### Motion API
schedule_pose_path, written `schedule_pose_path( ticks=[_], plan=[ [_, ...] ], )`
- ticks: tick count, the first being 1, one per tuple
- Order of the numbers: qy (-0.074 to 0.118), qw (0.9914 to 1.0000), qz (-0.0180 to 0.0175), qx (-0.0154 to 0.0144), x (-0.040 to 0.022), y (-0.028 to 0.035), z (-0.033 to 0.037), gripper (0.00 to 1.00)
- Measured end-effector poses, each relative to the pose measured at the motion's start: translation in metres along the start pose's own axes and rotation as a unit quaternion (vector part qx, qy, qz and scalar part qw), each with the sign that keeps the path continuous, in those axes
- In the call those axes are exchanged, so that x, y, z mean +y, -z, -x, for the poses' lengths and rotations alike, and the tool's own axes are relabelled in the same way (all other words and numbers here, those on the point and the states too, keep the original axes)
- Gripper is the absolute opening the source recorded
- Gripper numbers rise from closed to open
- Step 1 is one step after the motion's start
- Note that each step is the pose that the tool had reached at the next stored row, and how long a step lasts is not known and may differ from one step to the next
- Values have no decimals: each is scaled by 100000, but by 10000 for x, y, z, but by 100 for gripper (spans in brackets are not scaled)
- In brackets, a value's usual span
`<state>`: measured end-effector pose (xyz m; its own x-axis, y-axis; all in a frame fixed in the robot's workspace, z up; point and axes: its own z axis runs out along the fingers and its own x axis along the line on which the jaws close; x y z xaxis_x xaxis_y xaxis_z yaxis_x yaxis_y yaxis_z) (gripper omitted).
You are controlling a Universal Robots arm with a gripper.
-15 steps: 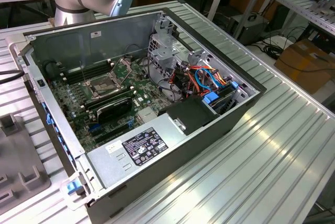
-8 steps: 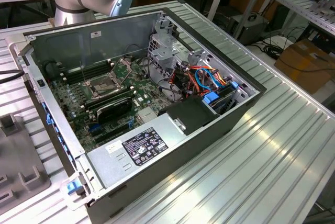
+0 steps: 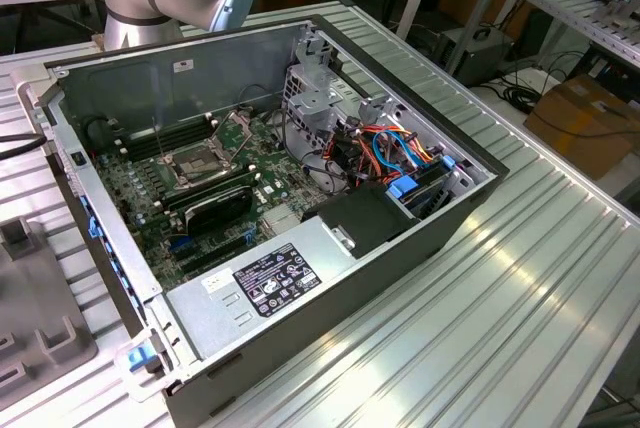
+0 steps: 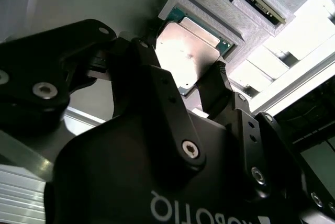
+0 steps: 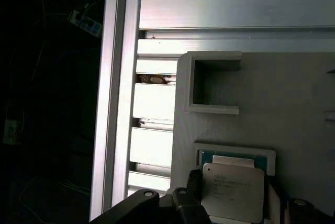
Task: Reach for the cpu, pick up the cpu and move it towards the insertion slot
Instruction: 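Pick up the cpu and move it towards the insertion slot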
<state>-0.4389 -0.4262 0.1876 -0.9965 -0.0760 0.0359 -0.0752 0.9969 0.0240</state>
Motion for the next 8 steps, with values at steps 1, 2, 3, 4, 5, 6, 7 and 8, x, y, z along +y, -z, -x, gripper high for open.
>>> schedule_pose_path(
  ticks=[1,2,3,4,5,6,7,8],
  plan=[
    [0,100000,2,0,0,0,0,55],
    [1,100000,0,-3,0,0,0,55],
    [0,100000,-4,-3,0,0,0,55],
    [1,100000,-3,0,0,0,0,55],
    [0,100000,-4,-3,0,0,0,55],
    [2,100000,5,-24,1,3,1,55],
    [-1,100000,-5,-9,0,12,0,55],
    [-1,100000,-5,-9,1,22,0,55]
  ],
)
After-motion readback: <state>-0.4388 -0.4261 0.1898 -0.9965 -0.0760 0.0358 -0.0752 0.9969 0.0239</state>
